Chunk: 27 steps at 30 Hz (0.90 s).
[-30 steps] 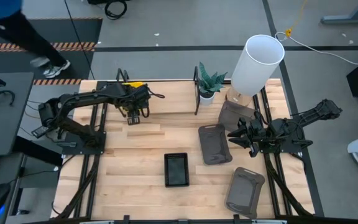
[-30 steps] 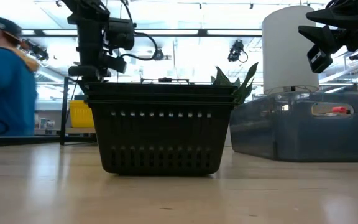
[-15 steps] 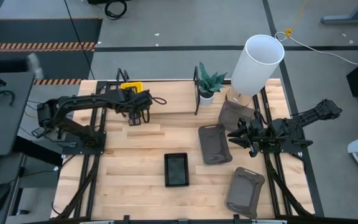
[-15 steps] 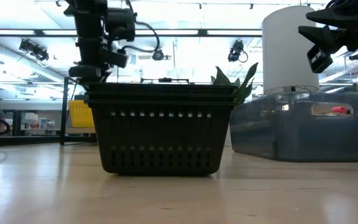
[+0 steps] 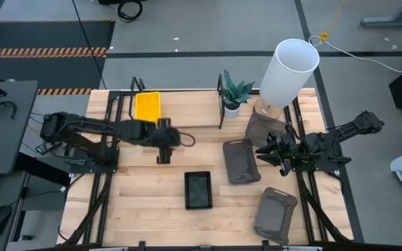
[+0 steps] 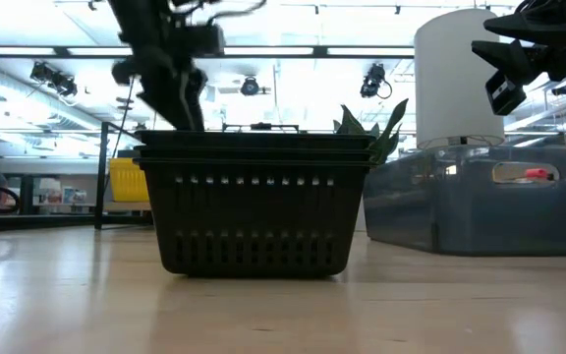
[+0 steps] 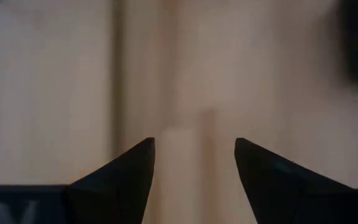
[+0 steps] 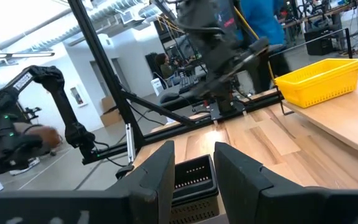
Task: Stack baskets on shelf by color
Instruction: Put the black bins on the shelf
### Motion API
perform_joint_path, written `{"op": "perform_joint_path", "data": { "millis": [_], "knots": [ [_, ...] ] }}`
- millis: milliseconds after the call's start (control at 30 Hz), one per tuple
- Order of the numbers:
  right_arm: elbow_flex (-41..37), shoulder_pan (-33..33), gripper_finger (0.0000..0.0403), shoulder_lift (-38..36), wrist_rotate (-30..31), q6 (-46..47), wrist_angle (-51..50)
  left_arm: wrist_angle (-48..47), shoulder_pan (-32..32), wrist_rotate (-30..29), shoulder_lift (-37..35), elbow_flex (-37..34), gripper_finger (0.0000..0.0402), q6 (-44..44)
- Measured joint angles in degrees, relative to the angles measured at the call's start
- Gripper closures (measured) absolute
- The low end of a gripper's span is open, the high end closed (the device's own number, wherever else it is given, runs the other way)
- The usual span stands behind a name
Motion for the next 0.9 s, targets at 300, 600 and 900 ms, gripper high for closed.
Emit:
{"op": "perform_joint_path", "data": {
  "millis": [300,600,900],
  "knots": [
    [0.0,0.0,0.0284,0.0,0.0,0.0,0.0,8.9,-10.3,6.9,2.9,0.0,0.0189,-19.5],
    [0.0,0.0,0.0284,0.0,0.0,0.0,0.0,18.3,-12.3,10.6,10.2,0.0,0.0219,-24.5],
    [0.0,0.0,0.0284,0.0,0.0,0.0,0.0,27.0,-12.3,15.9,13.7,0.4,0.0218,-20.2]
  ]
}}
